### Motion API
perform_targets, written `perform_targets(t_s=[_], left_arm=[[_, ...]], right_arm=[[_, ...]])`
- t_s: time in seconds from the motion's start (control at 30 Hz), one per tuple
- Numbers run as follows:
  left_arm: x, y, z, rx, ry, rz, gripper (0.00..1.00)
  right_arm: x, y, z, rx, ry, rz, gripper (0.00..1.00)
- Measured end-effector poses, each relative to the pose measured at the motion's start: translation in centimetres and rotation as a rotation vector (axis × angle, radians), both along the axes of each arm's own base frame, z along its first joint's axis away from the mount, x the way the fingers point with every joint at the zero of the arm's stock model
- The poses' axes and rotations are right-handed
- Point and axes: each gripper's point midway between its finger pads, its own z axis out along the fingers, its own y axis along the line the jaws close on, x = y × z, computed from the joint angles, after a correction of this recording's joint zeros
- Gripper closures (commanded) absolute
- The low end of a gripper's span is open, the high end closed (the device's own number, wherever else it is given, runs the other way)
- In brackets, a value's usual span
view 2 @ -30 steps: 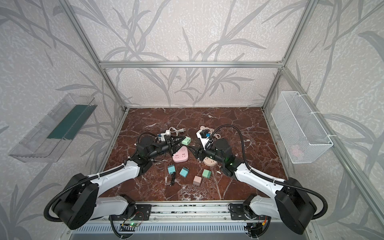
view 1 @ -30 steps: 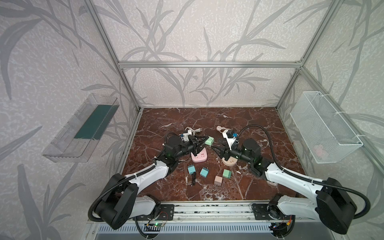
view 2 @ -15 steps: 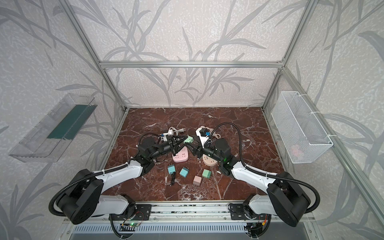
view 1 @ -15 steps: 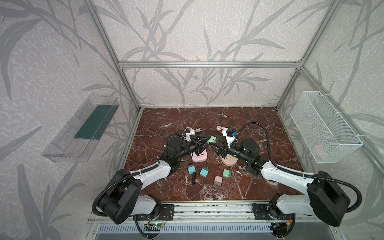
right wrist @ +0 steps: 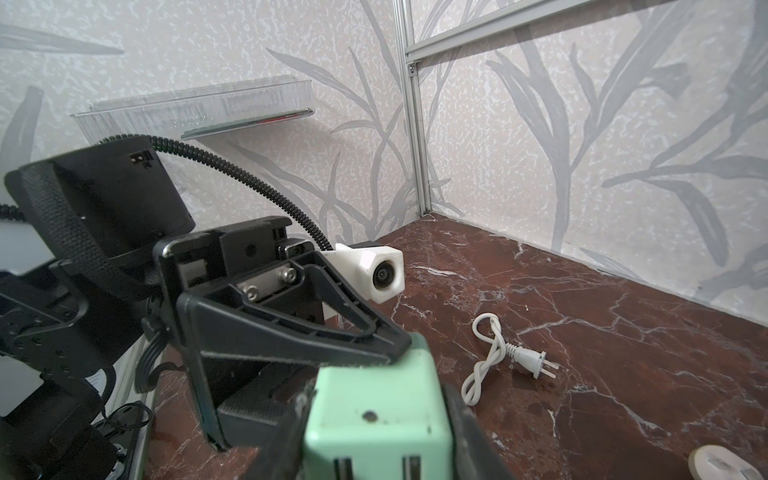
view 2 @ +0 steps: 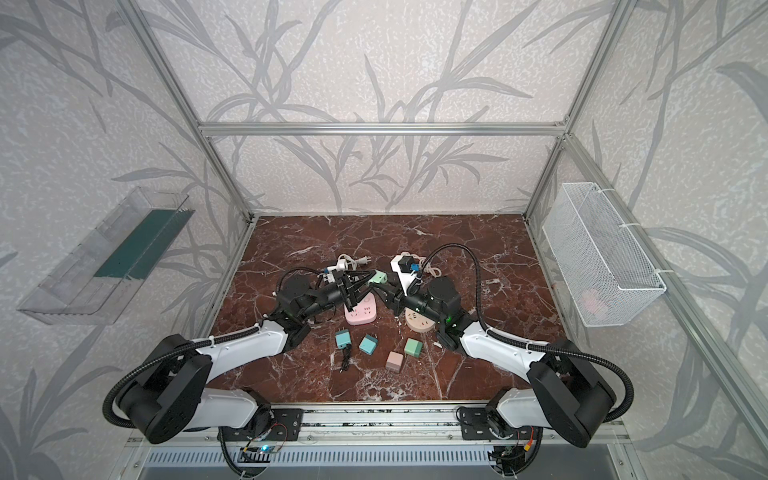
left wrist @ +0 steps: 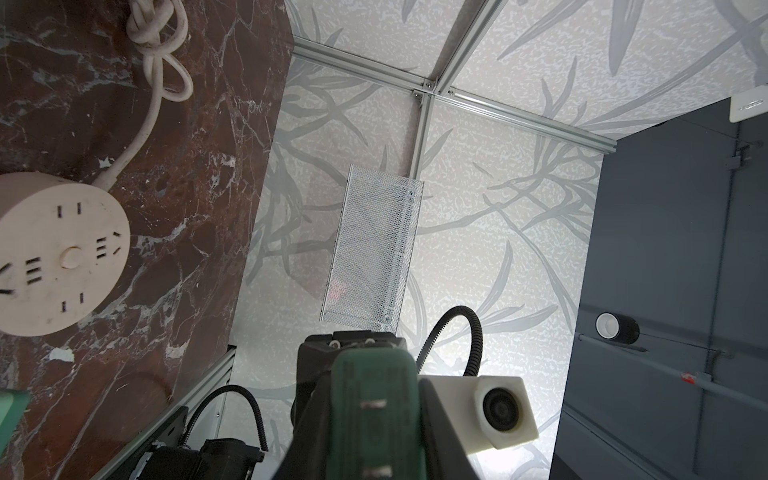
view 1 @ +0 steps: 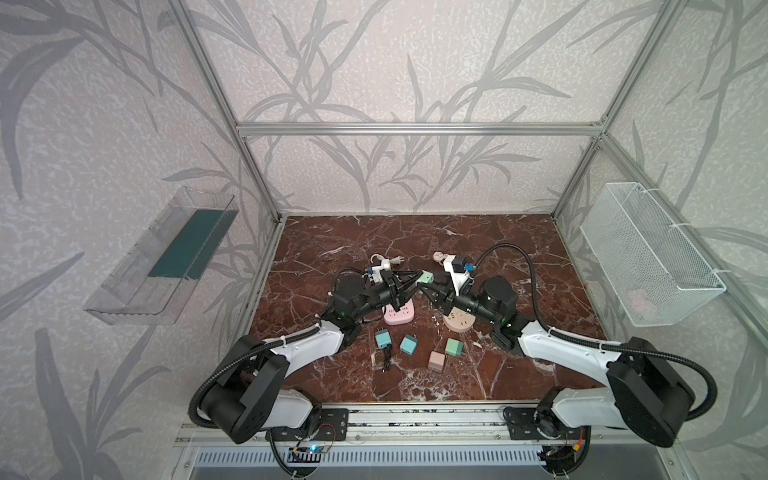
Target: Insert the plug
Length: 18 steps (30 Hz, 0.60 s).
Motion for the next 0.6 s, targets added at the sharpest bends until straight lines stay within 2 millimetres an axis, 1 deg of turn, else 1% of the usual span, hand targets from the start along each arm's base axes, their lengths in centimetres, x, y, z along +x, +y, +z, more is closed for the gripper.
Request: perform_targets(t_s=[0.13, 0.2, 0.23, 0.27, 0.3, 0.33, 0.37, 0.4, 0.43, 0.47, 0.53, 0.6], left_arm=[[0.2, -0.2, -0.2, -0.014, 0.008, -0.003, 1.00], [0.3, -0.2, -0.4, -0.017, 0.014, -0.004, 1.00], [0.3, -0.2, -0.5, -0.019, 0.016, -0.005, 0.98], [0.3, -0.3, -0.6, -0.020, 0.018, -0.005, 0.86], [0.4, -0.3, -0.8, -0.018, 0.021, -0.007, 0.67], [0.4, -0.3, -1.0, -0.015, 0.024, -0.009, 0.51], [0.5, -0.3, -1.3, -0.008, 0.023, -0.008, 0.39], [0.6, -0.2, -1.5, 0.001, 0.022, -0.008, 0.13], [0.7, -0.2, -1.8, 0.012, 0.018, -0.009, 0.03], [0.9, 0.0, -2.0, 0.025, 0.014, -0.005, 0.01], [1.5, 0.6, -2.4, 0.059, 0.008, 0.011, 0.01], [2.3, 1.4, -3.1, 0.127, 0.009, 0.030, 0.01]], right_arm=[[0.2, -0.1, -0.2, -0.002, 0.006, 0.000, 0.99], [0.2, -0.2, -0.4, -0.005, 0.013, -0.002, 1.00], [0.3, -0.2, -0.5, -0.007, 0.018, -0.003, 1.00], [0.3, -0.2, -0.6, -0.009, 0.024, -0.005, 1.00], [0.3, -0.2, -0.7, -0.012, 0.032, -0.010, 1.00], [0.4, -0.3, -0.9, -0.014, 0.048, -0.016, 1.00], [0.5, -0.4, -1.1, -0.015, 0.074, -0.022, 1.00], [0.5, -0.5, -1.3, -0.018, 0.105, -0.031, 1.00], [0.5, -0.6, -1.3, -0.022, 0.125, -0.039, 1.00], [0.6, -0.8, -1.3, -0.034, 0.160, -0.050, 1.00], [0.9, -0.9, -1.0, -0.054, 0.202, -0.068, 1.00], [1.4, -1.1, -0.1, -0.074, 0.248, -0.100, 1.00]])
